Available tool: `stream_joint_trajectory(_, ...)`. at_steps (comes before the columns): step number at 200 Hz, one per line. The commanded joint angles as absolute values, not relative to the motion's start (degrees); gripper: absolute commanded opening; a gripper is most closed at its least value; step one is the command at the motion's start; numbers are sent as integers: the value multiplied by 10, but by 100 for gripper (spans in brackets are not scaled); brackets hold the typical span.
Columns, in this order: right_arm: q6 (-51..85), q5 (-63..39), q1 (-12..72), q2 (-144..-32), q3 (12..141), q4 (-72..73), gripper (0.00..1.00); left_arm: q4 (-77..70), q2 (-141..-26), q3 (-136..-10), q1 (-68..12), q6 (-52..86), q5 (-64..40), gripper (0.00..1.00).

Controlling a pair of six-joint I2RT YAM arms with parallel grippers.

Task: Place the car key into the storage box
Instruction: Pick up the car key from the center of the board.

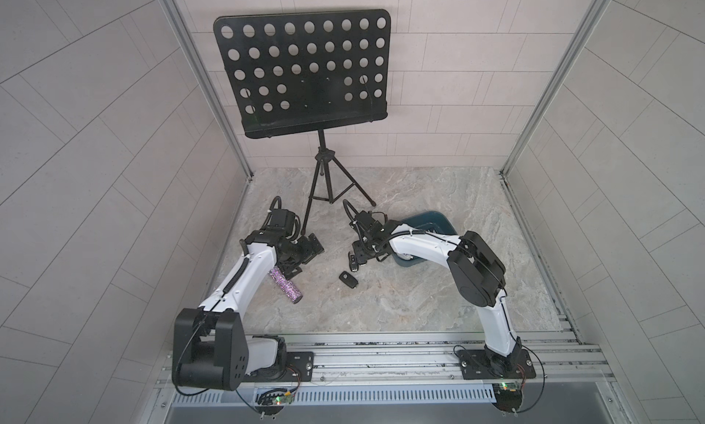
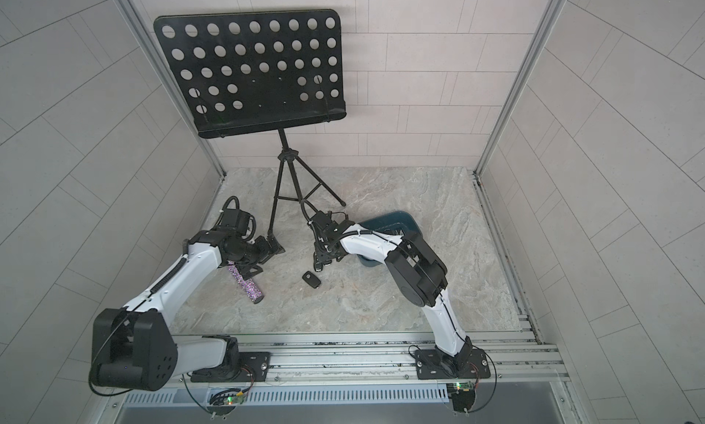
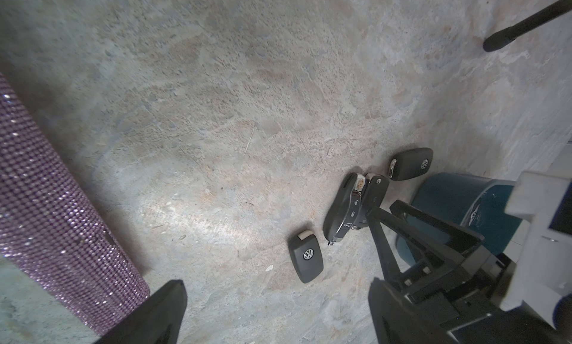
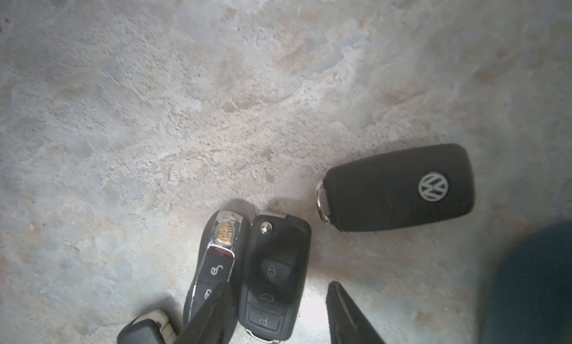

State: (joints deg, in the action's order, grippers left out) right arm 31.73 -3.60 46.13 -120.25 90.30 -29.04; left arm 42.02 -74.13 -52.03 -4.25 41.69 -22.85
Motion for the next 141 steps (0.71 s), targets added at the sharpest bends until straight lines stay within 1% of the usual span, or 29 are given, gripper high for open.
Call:
stream_joint_trajectory(1, 316, -13, 470, -1220, 920, -320, 53, 427, -728, -514, -37, 403, -229, 100)
stream_joint_trajectory(63, 301, 13, 480, -1238, 935, -342, 52, 429, -733, -517, -36, 403, -229, 100)
stream_joint_trajectory(93, 296, 40, 482, -1247, 944, -364, 50, 429, -736, -516, -34, 404, -229, 100)
stream_joint_trajectory(141, 295, 43, 483, -1247, 943, -364, 48, 428, -741, -517, -34, 404, -230, 100)
